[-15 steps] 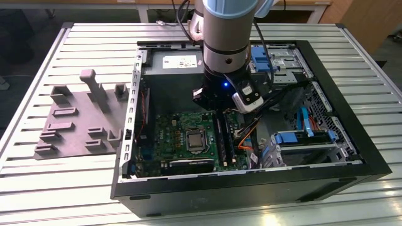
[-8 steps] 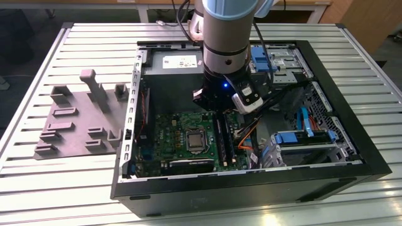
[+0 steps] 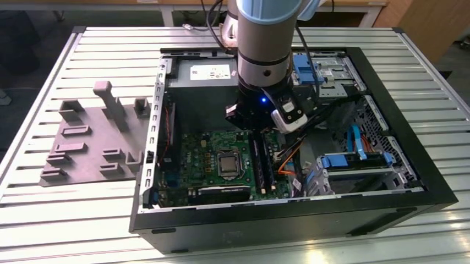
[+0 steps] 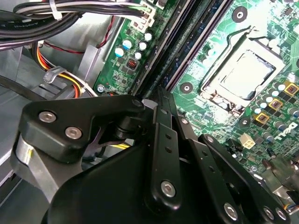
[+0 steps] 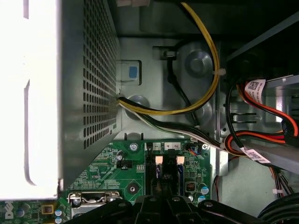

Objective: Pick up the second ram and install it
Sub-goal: 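Press down the second ram until it locks into place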

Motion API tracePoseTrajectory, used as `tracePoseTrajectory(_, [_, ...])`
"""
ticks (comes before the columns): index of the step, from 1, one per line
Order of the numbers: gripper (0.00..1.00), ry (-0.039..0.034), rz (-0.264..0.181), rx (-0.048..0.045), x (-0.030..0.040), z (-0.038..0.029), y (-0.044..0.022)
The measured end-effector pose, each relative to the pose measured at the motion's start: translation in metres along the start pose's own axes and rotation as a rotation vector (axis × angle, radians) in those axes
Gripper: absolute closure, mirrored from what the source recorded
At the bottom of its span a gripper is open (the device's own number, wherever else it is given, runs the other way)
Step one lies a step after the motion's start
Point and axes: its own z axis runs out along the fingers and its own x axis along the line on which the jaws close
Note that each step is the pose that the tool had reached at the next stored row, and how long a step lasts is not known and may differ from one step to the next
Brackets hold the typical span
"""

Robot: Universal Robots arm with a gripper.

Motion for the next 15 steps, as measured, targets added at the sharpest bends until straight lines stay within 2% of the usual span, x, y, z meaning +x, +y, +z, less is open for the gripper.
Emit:
tracePoseTrajectory(3, [0.89, -0.0004, 0.000, -0.0012, -0.0003, -0.0027, 0.0004])
tracePoseTrajectory(4, [0.89, -0.0011, 0.000, -0.0032, -0.0005, -0.0053, 0.0006])
tracePoseTrajectory(8, [0.89, -0.0002, 0.000, -0.0004, -0.0010, -0.0172, 0.0001])
tracePoseTrajectory(12, [0.89, -0.0001, 0.000, 0.0003, -0.0010, -0.0176, 0.0001])
tracePoseTrajectory(15, [0.89, -0.0001, 0.000, 0.0011, -0.0011, -0.0176, -0.0028])
